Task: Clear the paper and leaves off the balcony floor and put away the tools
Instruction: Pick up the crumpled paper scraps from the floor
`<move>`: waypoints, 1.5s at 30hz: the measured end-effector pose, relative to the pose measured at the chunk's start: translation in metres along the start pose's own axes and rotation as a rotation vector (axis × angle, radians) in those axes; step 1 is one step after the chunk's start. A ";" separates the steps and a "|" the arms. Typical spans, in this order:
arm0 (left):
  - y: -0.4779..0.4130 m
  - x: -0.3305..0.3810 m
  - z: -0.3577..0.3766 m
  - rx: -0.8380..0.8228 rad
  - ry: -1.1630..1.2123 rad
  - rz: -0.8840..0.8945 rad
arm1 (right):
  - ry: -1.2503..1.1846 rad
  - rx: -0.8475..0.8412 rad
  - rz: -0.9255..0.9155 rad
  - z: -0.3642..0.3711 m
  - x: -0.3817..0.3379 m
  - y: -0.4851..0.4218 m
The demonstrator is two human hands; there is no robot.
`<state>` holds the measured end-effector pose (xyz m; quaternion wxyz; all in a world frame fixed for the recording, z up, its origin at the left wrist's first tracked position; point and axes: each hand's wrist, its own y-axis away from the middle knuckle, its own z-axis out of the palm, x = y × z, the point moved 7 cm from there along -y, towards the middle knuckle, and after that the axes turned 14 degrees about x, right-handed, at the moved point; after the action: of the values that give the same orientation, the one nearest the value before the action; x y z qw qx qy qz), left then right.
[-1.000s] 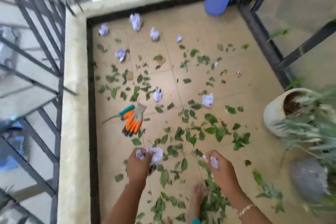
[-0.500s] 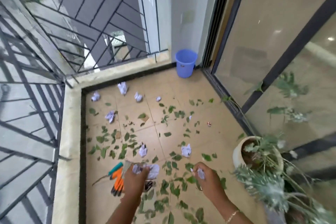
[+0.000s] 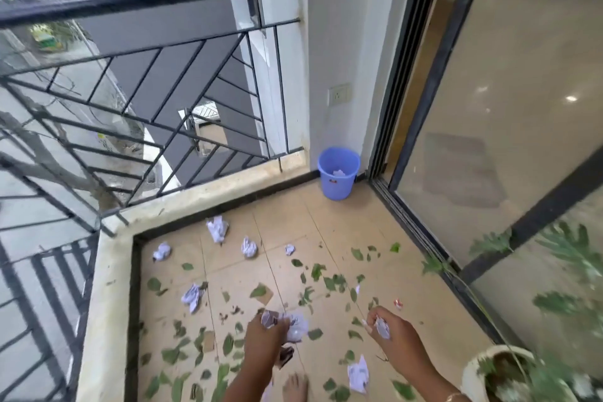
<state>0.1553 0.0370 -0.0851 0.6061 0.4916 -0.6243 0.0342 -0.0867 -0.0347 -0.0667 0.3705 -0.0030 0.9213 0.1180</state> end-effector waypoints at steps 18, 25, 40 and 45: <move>-0.249 0.220 0.207 -0.174 -0.053 -0.060 | -0.104 0.154 0.139 -0.022 -0.067 -0.339; -0.322 0.312 0.310 -0.159 -0.115 -0.047 | -0.100 0.155 0.227 -0.051 -0.052 -0.482; -0.581 0.283 0.528 -0.119 -0.246 -0.166 | -0.497 0.133 0.747 0.071 0.075 -0.775; -0.645 0.243 0.561 -0.115 -0.302 -0.226 | -0.783 0.126 0.800 0.122 0.095 -0.836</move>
<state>0.2255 -0.7919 -0.3980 0.5328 0.5226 -0.6498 -0.1439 0.0052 -0.8123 -0.3968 0.6107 0.4127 0.6496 0.1864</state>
